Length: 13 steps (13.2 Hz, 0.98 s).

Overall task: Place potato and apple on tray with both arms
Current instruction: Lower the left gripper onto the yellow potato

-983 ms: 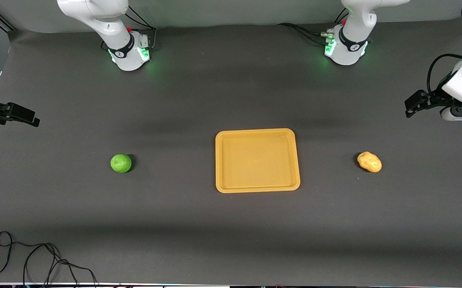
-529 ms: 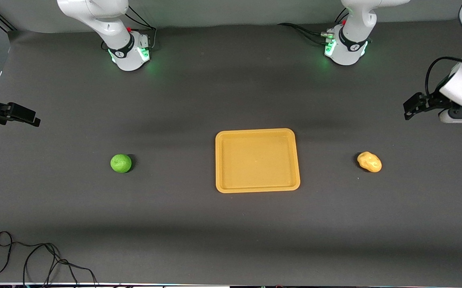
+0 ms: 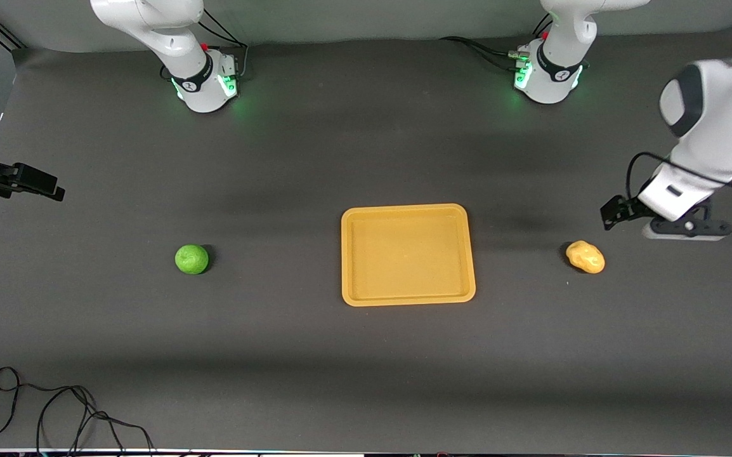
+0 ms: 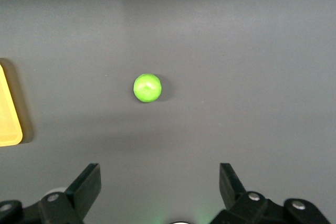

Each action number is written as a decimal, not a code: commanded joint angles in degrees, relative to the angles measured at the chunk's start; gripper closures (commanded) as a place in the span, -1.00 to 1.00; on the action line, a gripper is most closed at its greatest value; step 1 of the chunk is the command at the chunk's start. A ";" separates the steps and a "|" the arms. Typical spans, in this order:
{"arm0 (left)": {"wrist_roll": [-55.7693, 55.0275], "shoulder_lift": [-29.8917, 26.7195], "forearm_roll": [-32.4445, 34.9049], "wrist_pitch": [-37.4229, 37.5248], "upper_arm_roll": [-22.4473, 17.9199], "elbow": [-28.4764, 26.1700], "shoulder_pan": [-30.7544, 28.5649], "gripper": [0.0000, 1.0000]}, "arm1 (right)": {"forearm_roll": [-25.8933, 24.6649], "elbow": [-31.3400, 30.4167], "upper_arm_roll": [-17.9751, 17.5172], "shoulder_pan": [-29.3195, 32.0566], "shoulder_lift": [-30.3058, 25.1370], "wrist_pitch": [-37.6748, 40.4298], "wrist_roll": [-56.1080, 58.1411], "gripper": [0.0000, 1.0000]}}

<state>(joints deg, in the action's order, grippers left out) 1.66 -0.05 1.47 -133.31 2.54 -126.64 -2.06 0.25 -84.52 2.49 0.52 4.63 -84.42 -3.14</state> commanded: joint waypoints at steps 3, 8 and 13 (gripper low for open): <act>0.89 9.51 0.11 -14.22 -0.17 -3.96 -0.14 -0.94 | 0.28 -0.99 -0.11 -0.08 -0.41 -0.04 0.41 -1.00; 5.79 18.94 0.81 -27.17 -0.34 -6.17 -1.71 -0.93 | 0.28 -1.26 -0.11 -0.08 -0.41 -0.13 0.41 -1.00; 9.68 18.86 0.82 -27.97 -0.25 -7.66 -3.48 -0.93 | 0.28 -1.26 -0.11 -0.08 -0.32 -0.13 0.41 -1.00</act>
<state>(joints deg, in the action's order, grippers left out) 9.80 20.42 1.64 -160.22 2.05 -132.36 -4.95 0.25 -85.45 2.48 0.51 4.77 -84.41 -3.14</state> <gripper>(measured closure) 0.031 0.000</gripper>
